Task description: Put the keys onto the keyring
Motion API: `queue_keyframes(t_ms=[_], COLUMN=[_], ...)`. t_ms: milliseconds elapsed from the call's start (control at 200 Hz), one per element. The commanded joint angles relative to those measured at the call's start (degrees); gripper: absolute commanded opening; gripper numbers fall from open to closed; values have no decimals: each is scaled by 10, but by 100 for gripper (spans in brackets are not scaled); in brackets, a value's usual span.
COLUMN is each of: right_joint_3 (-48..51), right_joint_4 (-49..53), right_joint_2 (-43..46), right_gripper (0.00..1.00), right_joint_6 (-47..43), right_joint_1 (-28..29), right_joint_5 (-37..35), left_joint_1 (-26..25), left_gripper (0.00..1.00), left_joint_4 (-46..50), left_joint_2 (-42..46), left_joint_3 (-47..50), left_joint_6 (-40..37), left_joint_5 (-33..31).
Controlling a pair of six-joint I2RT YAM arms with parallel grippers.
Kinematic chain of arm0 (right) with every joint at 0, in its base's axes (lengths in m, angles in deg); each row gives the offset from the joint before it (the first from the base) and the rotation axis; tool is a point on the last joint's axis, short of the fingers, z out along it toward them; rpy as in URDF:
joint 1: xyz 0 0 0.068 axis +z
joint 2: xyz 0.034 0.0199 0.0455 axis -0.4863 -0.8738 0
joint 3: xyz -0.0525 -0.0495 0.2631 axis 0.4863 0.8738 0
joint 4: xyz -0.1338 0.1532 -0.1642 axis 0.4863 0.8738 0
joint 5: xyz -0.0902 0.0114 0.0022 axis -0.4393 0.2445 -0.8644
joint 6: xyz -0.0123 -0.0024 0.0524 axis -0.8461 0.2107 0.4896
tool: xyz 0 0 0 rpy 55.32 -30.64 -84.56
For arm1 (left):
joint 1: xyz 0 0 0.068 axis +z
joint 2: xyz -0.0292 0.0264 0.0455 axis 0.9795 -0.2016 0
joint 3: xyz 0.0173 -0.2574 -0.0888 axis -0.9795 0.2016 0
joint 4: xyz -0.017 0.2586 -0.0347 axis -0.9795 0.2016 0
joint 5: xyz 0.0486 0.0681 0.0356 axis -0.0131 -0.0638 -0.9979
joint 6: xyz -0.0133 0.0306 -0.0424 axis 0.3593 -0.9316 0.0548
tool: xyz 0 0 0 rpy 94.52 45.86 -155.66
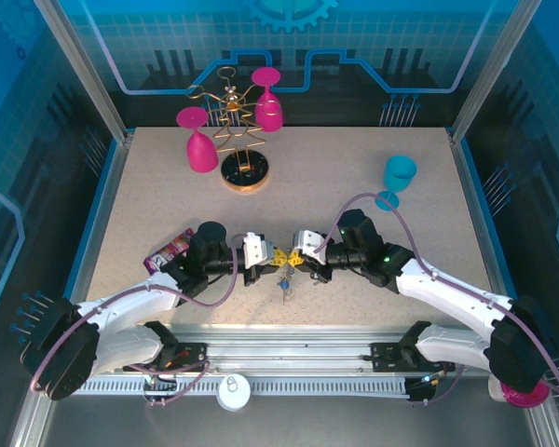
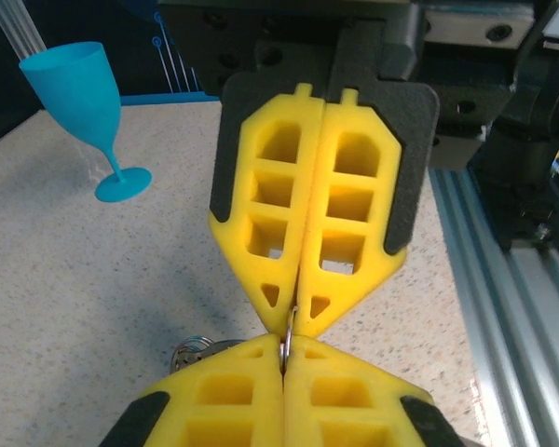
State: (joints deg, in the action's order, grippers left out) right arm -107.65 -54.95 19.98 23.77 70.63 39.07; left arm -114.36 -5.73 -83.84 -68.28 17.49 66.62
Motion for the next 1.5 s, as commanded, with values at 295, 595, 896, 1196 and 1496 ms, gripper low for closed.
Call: queue_keyframes(t_ms=[295, 595, 896, 1196, 1496], right_joint_3=[3, 14, -50, -48, -140], right_joint_4=[81, 232, 390, 319, 361], right_joint_2=[84, 87, -87, -149, -250], right_gripper=[49, 40, 37, 41, 42], right_joint_6=[140, 521, 619, 649, 574], right_joint_1=[-26, -40, -39, -31, -7], right_joint_5=[-179, -322, -281, -264, -304], left_joint_1=[-9, -13, -15, -16, -17], left_gripper=[0, 0, 0, 0, 0], left_joint_4=[-21, -29, -25, -20, -16], left_joint_2=[11, 8, 13, 17, 18], left_joint_3=[-12, -7, -1, 2, 2], left_joint_6=[-15, -9, -12, -15, -21], left_joint_5=[-20, -47, -82, -78, -73])
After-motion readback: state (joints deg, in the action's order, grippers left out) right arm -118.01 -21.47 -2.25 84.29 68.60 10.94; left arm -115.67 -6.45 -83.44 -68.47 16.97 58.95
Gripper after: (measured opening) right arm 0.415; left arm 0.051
